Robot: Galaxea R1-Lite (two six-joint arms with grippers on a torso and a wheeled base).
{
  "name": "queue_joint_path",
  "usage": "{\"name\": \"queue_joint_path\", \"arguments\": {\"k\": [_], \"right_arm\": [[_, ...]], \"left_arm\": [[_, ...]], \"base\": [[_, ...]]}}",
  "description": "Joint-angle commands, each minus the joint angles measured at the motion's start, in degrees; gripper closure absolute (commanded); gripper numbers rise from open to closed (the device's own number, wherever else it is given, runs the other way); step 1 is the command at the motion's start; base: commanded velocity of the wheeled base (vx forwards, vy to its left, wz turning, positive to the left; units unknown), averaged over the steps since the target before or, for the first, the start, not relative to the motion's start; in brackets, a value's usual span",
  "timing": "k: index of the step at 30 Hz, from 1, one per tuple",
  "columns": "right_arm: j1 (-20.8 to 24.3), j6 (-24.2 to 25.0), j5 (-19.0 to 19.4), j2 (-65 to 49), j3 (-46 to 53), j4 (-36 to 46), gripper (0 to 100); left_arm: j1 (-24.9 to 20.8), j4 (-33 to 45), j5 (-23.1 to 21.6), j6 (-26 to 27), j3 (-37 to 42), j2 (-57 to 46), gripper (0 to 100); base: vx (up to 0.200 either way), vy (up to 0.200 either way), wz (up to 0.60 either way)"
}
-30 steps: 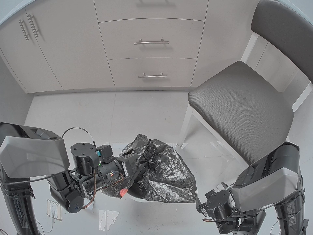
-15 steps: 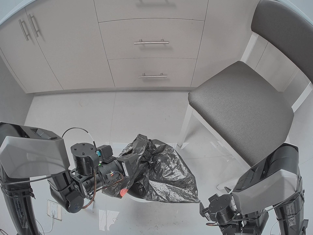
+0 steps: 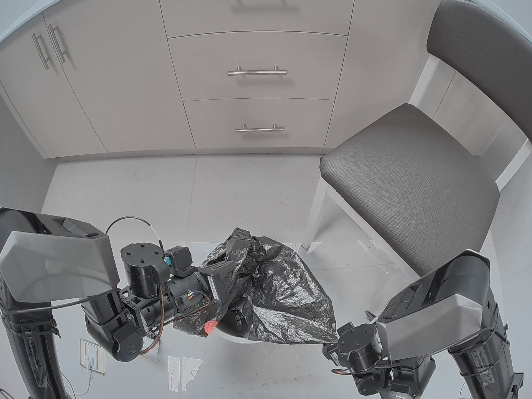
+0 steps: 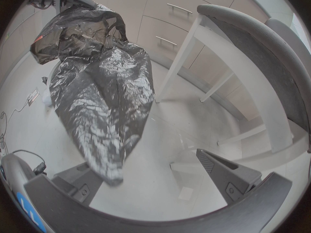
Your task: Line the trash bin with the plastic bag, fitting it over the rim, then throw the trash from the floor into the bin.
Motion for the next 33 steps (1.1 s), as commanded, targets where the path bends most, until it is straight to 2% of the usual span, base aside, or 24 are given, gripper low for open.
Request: {"name": "queue_joint_path", "arguments": {"k": [1,14,17,23,33], "right_arm": [[-1.2,-2.4,0.3,1.8,-5.9,-1.0,0],[-0.6,-6.1,0.8,1.3,-14.8,-1.0,0],[-0.5,-9.6,1.3,1.3,-18.2,-1.0,0],[-0.3,-12.7,1.4,1.5,-22.4,-1.0,0],[1.2,-14.0,3.6,3.0,-28.6,-1.0,0]], "left_arm": [[-0.1,0.0,0.0,0.0,0.0,0.2,100],[-0.5,0.0,0.1,0.0,0.1,0.1,100],[-0.5,0.0,0.1,0.1,0.2,-0.1,100],[-0.5,-0.1,0.1,0.1,0.1,0.1,100],[-0.5,0.0,0.1,0.1,0.1,0.2,100]], "base": [[0.000,0.000,0.00],[0.000,0.000,0.00],[0.000,0.000,0.00],[0.000,0.000,0.00],[0.000,0.000,0.00]]}}
